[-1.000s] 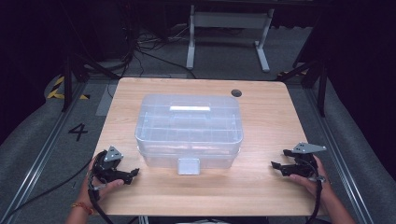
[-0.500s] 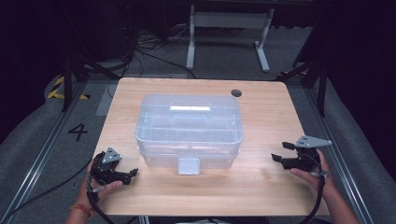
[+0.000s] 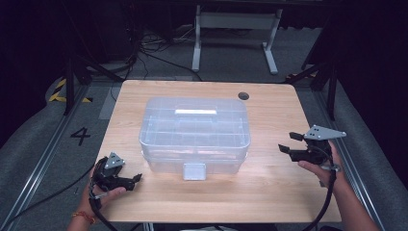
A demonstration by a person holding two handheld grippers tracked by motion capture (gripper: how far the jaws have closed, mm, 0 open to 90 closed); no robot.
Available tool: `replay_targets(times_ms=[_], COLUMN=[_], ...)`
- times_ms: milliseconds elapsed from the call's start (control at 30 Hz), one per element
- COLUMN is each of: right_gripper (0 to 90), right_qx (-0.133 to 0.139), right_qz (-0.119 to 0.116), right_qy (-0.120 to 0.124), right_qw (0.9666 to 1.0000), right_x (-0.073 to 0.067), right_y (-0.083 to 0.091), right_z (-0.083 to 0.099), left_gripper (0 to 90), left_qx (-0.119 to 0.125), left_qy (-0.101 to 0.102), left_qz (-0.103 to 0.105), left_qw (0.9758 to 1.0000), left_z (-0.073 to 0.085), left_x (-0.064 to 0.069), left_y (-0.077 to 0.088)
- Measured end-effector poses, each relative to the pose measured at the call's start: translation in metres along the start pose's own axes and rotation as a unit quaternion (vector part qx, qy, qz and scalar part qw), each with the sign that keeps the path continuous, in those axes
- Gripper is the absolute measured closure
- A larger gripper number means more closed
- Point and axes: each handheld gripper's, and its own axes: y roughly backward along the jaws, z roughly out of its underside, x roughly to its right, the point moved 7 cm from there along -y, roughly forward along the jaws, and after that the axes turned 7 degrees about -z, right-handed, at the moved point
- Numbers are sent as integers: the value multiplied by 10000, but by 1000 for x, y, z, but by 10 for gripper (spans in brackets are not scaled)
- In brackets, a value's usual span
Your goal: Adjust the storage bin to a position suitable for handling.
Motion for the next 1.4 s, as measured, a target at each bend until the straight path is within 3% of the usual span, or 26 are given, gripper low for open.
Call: replay_targets(times_ms=[333, 700, 1400], right_gripper=[352, 356, 358], right_qx=[127, 243, 406], right_qz=[-9, -102, -326], right_qy=[165, 384, 729], right_qw=[9998, 9989, 9960], right_x=[-3, -15, -38], right_y=[-1, -5, -24], right_z=[-28, -64, -108], left_gripper=[91, 92, 92], left_qx=[34, 35, 31], left_qy=[37, 35, 31], left_qz=[-18, -19, -15], left_qw=[10000, 10000, 10000], left_z=[1, 1, 1], left_x=[0, 0, 0], left_y=[1, 1, 1])
